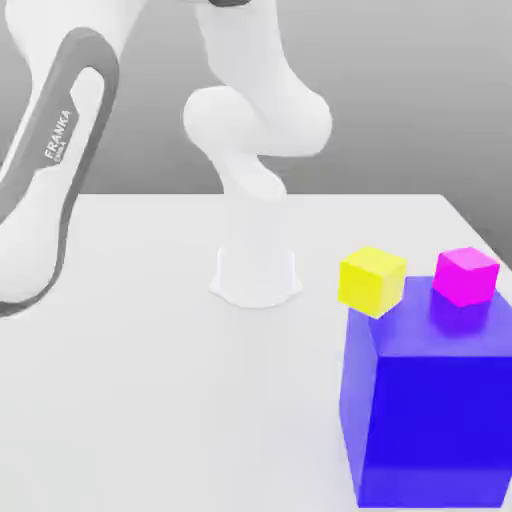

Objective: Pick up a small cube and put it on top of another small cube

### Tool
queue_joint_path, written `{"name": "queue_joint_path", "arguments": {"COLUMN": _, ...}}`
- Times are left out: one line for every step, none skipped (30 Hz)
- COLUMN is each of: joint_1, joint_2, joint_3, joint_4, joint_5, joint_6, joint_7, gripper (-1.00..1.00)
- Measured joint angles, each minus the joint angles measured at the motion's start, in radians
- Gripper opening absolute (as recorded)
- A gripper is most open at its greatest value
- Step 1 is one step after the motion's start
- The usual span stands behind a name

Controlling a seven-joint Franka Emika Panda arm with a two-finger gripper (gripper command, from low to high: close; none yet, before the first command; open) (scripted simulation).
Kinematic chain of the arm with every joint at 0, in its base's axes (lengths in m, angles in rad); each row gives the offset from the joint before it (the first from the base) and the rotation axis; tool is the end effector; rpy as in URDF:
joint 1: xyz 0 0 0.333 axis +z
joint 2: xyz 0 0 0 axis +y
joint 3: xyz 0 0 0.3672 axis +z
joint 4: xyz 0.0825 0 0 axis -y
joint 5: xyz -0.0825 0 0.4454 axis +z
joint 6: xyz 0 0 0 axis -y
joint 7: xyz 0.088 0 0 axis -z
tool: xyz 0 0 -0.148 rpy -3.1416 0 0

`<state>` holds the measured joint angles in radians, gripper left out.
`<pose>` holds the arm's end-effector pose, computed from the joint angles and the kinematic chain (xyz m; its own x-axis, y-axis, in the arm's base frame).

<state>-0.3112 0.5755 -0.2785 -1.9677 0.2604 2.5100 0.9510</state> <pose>0.5637 -0.3726 0.1377 -0.1381 -0.9904 -0.0019 -0.9904 0.1381 -0.0017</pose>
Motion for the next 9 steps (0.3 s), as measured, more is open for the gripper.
{"name": "queue_joint_path", "arguments": {"joint_1": 0.000, "joint_2": 0.000, "joint_3": 0.000, "joint_4": 0.000, "joint_5": 0.000, "joint_6": 0.000, "joint_7": 0.000, "gripper": 1.00}}
{"name": "queue_joint_path", "arguments": {"joint_1": 0.000, "joint_2": 0.000, "joint_3": 0.000, "joint_4": 0.000, "joint_5": 0.000, "joint_6": 0.000, "joint_7": 0.000, "gripper": 1.00}}
{"name": "queue_joint_path", "arguments": {"joint_1": 0.000, "joint_2": 0.000, "joint_3": 0.000, "joint_4": 0.000, "joint_5": 0.000, "joint_6": 0.000, "joint_7": 0.000, "gripper": 1.00}}
{"name": "queue_joint_path", "arguments": {"joint_1": 0.000, "joint_2": 0.000, "joint_3": 0.000, "joint_4": 0.000, "joint_5": 0.000, "joint_6": 0.000, "joint_7": 0.000, "gripper": 1.00}}
{"name": "queue_joint_path", "arguments": {"joint_1": 0.000, "joint_2": 0.000, "joint_3": 0.000, "joint_4": 0.000, "joint_5": 0.000, "joint_6": 0.000, "joint_7": 0.000, "gripper": 1.00}}
{"name": "queue_joint_path", "arguments": {"joint_1": -0.001, "joint_2": 0.010, "joint_3": 0.002, "joint_4": 0.002, "joint_5": 0.003, "joint_6": 0.008, "joint_7": -0.001, "gripper": 1.00}}
{"name": "queue_joint_path", "arguments": {"joint_1": 0.003, "joint_2": -0.003, "joint_3": -0.003, "joint_4": 0.001, "joint_5": -0.003, "joint_6": -0.004, "joint_7": 0.004, "gripper": 1.00}}
{"name": "queue_joint_path", "arguments": {"joint_1": 0.009, "joint_2": -0.027, "joint_3": -0.011, "joint_4": -0.001, "joint_5": -0.014, "joint_6": -0.027, "joint_7": 0.011, "gripper": 1.00}}
{"name": "queue_joint_path", "arguments": {"joint_1": 0.016, "joint_2": -0.058, "joint_3": -0.021, "joint_4": -0.003, "joint_5": -0.028, "joint_6": -0.054, "joint_7": 0.020, "gripper": 1.00}}
